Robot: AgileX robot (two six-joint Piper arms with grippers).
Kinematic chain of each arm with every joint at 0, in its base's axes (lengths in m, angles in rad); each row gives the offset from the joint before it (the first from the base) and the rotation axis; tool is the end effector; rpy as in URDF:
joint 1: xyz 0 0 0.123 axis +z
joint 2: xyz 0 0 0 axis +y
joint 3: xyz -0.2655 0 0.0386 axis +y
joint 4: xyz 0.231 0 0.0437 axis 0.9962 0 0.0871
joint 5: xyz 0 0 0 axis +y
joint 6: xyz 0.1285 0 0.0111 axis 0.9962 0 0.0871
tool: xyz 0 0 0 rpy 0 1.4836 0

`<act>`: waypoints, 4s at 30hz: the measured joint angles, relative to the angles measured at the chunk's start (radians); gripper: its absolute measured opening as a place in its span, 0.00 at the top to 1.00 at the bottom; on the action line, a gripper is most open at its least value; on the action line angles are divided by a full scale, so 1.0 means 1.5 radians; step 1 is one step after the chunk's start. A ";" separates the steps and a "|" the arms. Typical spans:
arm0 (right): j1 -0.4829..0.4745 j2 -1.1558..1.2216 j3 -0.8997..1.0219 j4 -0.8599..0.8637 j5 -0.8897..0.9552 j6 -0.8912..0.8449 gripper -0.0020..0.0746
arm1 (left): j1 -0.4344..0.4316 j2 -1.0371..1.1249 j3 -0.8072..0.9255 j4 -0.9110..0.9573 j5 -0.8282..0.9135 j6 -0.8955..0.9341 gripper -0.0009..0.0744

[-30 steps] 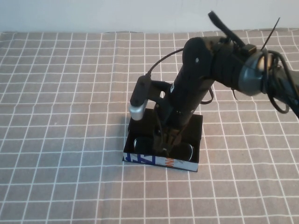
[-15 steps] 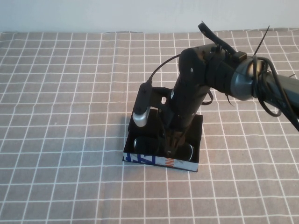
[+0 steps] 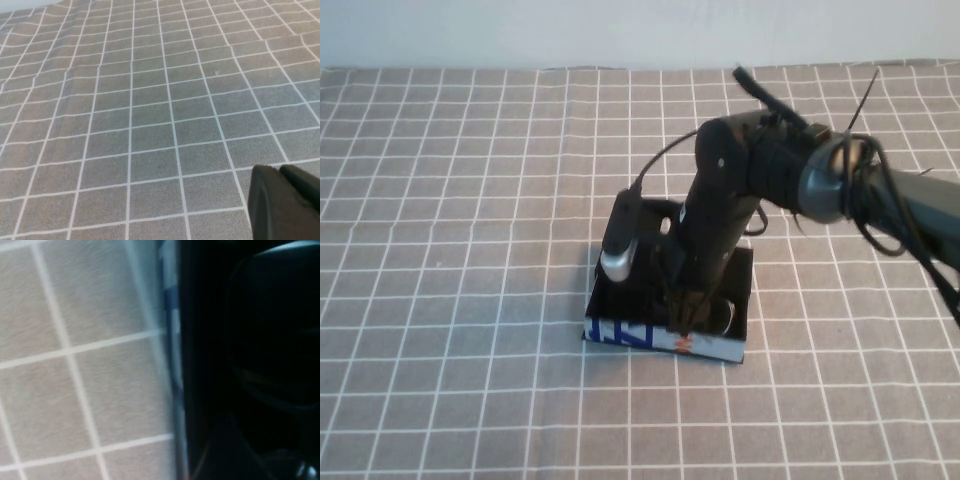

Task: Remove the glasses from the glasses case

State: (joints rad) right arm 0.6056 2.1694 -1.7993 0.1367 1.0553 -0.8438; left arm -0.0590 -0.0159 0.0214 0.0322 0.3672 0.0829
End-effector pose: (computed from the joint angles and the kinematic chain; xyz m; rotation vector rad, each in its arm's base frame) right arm 0.3551 0.2645 0.1532 -1.8589 2.2163 0.1422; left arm 0.0888 -0.0037 0.1634 0.1514 1.8502 0.0482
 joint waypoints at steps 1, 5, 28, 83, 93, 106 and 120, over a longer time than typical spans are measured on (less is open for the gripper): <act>0.001 0.006 0.000 0.004 0.008 0.000 0.55 | 0.000 0.000 0.000 0.000 0.000 0.000 0.99; 0.002 0.007 -0.020 0.008 0.028 0.000 0.55 | 0.000 0.000 0.000 0.000 0.000 0.000 0.99; 0.002 0.027 -0.044 0.011 0.058 0.000 0.69 | 0.000 0.000 0.000 0.000 0.000 0.000 0.99; -0.088 -0.423 0.623 0.013 -0.243 0.812 0.88 | 0.000 0.000 0.000 0.000 0.000 0.000 0.99; -0.088 -0.385 0.622 -0.028 -0.260 0.815 0.60 | 0.000 0.000 0.000 0.000 0.000 0.000 0.99; -0.088 -0.532 0.636 -0.044 -0.160 0.786 0.95 | 0.000 0.000 0.000 0.000 0.000 0.000 0.99; -0.088 -0.829 0.797 -0.147 -0.310 0.726 0.99 | 0.000 0.000 0.000 0.000 0.000 0.000 0.99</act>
State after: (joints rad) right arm 0.4730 0.9256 -0.6038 -0.0832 0.5905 0.2453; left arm -0.0590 -0.0159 0.0214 0.0322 0.3672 0.0829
